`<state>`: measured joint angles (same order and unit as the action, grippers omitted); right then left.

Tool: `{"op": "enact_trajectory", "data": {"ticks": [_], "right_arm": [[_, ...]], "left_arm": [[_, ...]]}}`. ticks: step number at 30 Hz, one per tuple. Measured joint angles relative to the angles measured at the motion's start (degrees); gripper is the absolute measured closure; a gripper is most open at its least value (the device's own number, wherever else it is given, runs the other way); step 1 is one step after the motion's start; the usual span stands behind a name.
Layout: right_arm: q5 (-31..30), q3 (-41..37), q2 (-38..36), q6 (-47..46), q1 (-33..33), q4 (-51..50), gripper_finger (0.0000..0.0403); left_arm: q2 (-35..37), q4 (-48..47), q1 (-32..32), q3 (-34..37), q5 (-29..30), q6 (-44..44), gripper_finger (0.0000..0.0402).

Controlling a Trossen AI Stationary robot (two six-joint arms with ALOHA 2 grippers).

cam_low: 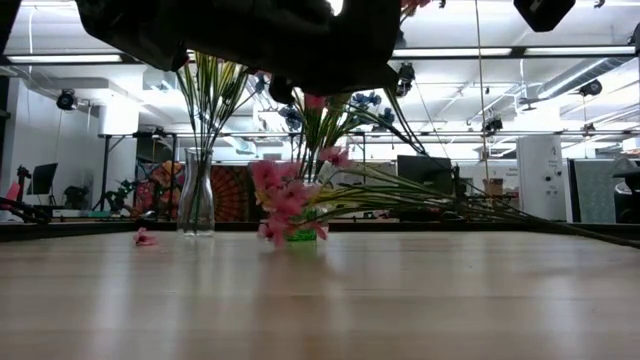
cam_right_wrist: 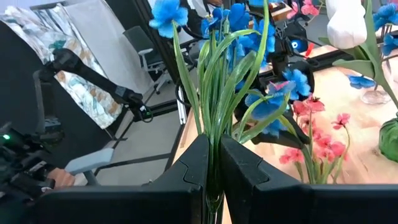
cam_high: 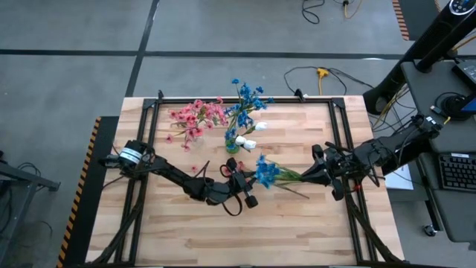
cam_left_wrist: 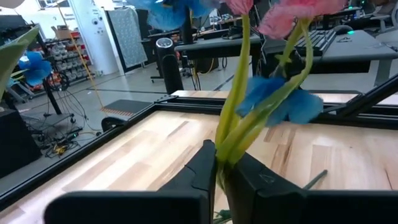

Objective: Sort flowers into vase by color
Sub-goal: Put the blue flowers into the right transparent vase

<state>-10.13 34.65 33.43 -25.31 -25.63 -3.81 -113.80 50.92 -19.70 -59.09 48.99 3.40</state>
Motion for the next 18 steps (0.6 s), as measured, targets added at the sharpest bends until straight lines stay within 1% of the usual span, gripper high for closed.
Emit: {"op": "enact_trajectory", "data": {"ticks": [9,18], "right_arm": [[0.1,1.9,0.0,-0.1,0.0,-0.2,0.0374],[0.1,4.4,0.0,-0.1,0.0,-3.0,0.0374]], "left_arm": [[0.0,-1.8,-0.3,0.1,0.1,-1.6,0.0401],[0.0,-3.7,-0.9,0.8,0.1,-4.3,0.0401]]}}
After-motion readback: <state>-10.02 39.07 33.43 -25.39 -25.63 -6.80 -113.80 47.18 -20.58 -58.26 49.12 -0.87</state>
